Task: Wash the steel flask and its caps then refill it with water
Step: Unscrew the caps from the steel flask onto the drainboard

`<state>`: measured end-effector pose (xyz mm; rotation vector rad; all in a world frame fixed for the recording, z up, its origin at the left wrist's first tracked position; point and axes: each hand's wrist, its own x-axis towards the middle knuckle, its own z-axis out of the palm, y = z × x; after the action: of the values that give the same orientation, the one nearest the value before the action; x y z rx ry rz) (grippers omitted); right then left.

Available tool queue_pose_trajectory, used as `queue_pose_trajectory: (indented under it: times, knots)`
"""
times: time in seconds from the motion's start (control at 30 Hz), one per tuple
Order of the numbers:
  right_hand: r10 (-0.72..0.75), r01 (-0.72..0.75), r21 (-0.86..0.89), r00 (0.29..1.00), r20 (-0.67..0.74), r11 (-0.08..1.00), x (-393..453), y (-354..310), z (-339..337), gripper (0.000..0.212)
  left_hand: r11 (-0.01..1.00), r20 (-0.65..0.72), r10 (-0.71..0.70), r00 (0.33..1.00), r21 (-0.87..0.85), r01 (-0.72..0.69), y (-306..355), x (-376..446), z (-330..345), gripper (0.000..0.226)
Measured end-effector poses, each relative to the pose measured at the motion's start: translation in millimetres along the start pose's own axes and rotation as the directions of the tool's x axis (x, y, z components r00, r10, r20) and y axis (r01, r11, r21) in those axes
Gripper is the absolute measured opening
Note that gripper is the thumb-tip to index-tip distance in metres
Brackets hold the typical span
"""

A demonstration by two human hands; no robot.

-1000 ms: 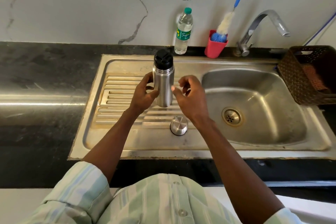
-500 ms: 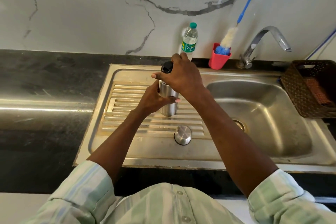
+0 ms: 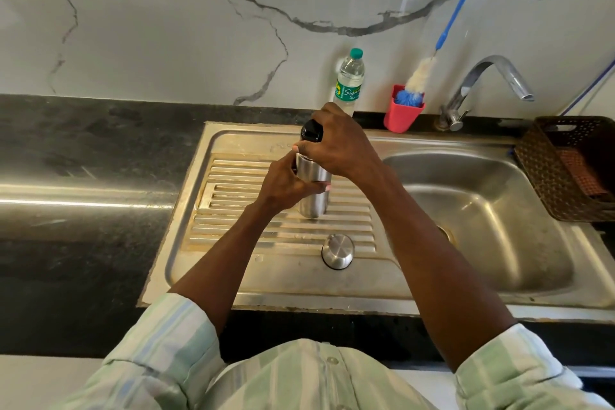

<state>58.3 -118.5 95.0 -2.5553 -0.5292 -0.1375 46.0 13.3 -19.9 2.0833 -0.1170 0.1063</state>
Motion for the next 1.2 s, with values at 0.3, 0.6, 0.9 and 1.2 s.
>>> queue_pose_trajectory:
  times: [0.3,0.6,0.9,1.2]
  knots:
    - [-0.1,0.054,0.177,0.96,0.263,0.983,5,11,-27,0.051,1.0,0.023,0.015,1.0,-0.014,-0.014,0,-2,-2,0.068]
    - [0.097,-0.084,-0.106,0.988,0.117,0.991,2,-3,-18,0.076,1.0,0.035,0.005,0.999,-0.001,-0.005,-2,-2,0,0.075]
    - [0.014,-0.001,-0.056,0.974,0.225,0.998,5,-4,-25,0.056,1.0,0.026,0.005,1.0,-0.001,-0.005,0,-3,-1,0.067]
    - [-0.07,-0.004,0.163,0.894,0.442,0.987,9,7,-41,0.072,1.0,0.017,-0.015,1.0,0.012,0.014,-4,-2,1,0.071]
